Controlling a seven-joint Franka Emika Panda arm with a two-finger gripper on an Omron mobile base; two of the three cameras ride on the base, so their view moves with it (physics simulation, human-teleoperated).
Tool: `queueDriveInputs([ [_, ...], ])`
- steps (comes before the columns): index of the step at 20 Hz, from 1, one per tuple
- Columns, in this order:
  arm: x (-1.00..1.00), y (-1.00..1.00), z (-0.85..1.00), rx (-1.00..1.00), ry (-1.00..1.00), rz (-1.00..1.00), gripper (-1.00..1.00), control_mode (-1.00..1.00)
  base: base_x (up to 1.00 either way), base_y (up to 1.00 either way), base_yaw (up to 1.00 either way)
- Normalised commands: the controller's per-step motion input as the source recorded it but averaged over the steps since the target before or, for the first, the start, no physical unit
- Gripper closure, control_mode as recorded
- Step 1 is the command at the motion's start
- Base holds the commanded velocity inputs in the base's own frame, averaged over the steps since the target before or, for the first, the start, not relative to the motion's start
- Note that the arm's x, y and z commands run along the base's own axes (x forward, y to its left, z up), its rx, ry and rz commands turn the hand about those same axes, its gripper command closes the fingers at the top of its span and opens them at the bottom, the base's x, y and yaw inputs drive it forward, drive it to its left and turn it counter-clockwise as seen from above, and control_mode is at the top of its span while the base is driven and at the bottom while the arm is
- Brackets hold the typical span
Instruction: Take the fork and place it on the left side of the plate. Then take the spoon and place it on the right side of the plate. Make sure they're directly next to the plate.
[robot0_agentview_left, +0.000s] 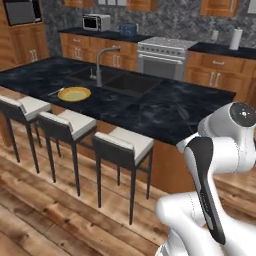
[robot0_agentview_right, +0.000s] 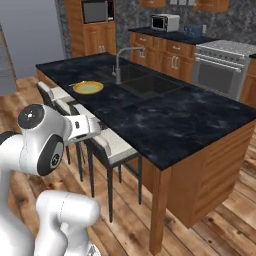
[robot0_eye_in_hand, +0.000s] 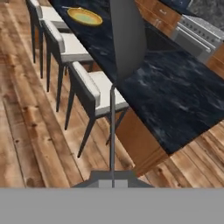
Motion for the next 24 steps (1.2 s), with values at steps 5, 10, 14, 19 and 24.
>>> queueDriveInputs([
  [5,0.0,0.0,0.0,0.0,0.0,0.0,1.0,1.0,0.24,1.0,-0.35],
  [10,0.0,0.0,0.0,0.0,0.0,0.0,1.0,1.0,0.36,0.97,-0.42],
  [14,0.0,0.0,0.0,0.0,0.0,0.0,1.0,1.0,0.4,0.97,-0.41],
  [19,0.0,0.0,0.0,0.0,0.0,0.0,1.0,1.0,0.38,1.0,-0.4],
  [24,0.0,0.0,0.0,0.0,0.0,0.0,1.0,1.0,0.36,0.99,-0.4],
])
